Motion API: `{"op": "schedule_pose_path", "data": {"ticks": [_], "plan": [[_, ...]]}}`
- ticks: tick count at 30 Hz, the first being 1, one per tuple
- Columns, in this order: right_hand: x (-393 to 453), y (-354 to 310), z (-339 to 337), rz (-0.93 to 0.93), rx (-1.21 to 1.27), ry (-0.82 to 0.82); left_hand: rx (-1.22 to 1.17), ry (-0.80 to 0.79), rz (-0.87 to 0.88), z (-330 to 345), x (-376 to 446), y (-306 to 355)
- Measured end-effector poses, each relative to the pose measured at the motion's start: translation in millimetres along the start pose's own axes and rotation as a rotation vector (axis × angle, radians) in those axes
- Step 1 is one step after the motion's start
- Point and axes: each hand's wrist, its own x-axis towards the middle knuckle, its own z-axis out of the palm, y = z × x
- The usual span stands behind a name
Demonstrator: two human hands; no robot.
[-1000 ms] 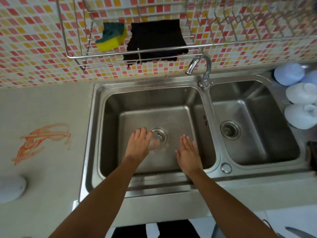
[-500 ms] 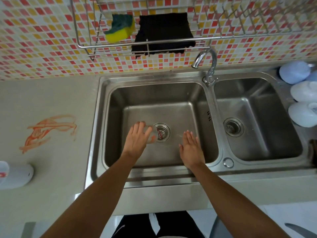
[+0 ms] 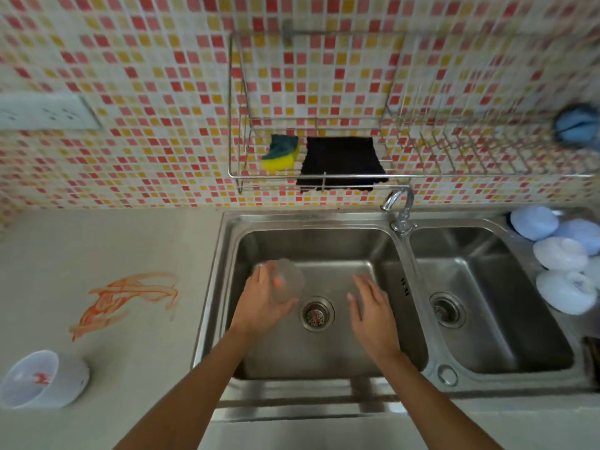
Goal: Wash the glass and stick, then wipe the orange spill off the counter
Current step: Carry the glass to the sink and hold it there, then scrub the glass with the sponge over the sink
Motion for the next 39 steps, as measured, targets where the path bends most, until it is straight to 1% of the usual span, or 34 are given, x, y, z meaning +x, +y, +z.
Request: {"op": "schedule_pose_path", "data": {"ticks": [2, 5, 7, 9, 10, 11, 14, 15, 17, 19, 22, 25, 27, 30, 33, 35, 37, 39], "plan": [[23.0, -37.7, -24.5, -0.087, 0.074, 0.121, -0.094, 0.044, 0.003, -11.9, 3.6, 9.3], [66.1, -105.9, -58.0, -0.294, 0.192, 0.273, -0.218, 0.089, -0.016, -34.5, 14.1, 18.0], [98.4, -145.5, -72.5, -0.439, 0.225, 0.363, -0.297, 0.105, -0.009, -46.9, 21.1, 22.3], [131.5, -175.2, -79.0, -0.503, 0.212, 0.416, -0.356, 0.099, -0.001, -57.0, 25.3, 24.9], [147.6, -187.3, -80.2, -0.498, 0.181, 0.405, -0.371, 0.095, 0.010, -60.8, 27.0, 24.5], [163.6, -196.7, -78.7, -0.467, 0.129, 0.357, -0.374, 0.095, 0.022, -63.6, 28.3, 22.7], [205.3, -211.3, -62.7, -0.277, -0.047, 0.107, -0.371, 0.114, 0.044, -69.6, 32.3, 13.9], [216.0, -213.2, -56.0, -0.219, -0.095, 0.054, -0.372, 0.120, 0.050, -71.0, 33.7, 10.5], [232.9, -214.6, -42.8, -0.106, -0.169, -0.012, -0.354, 0.149, 0.069, -73.0, 37.3, 2.4], [243.2, -215.0, -31.2, -0.030, -0.186, -0.079, -0.323, 0.170, 0.079, -76.2, 39.4, -3.6], [251.3, -216.1, -18.8, -0.009, -0.151, -0.134, -0.317, 0.160, 0.071, -79.1, 40.5, -9.0], [252.7, -218.3, -19.2, 0.071, 0.062, -0.152, -0.321, 0.149, 0.072, -78.3, 37.3, -10.0], [251.7, -217.6, -26.0, 0.099, 0.228, -0.118, -0.307, 0.144, 0.075, -77.2, 35.0, -9.6], [230.9, -220.7, -52.2, 0.044, 0.436, -0.052, -0.281, 0.135, 0.089, -78.5, 29.6, -5.7], [190.4, -217.3, -85.2, -0.014, 0.691, -0.062, -0.206, 0.127, 0.141, -81.1, 23.6, -0.1], [159.4, -205.7, -100.0, -0.022, 0.863, -0.097, -0.158, 0.119, 0.178, -82.2, 20.1, 3.4], [126.8, -185.5, -105.8, 0.024, 0.938, -0.149, -0.148, 0.107, 0.206, -82.1, 16.2, 8.2], [94.8, -159.8, -101.5, 0.063, 0.871, -0.218, -0.125, 0.086, 0.225, -79.5, 12.5, 14.7]]}}
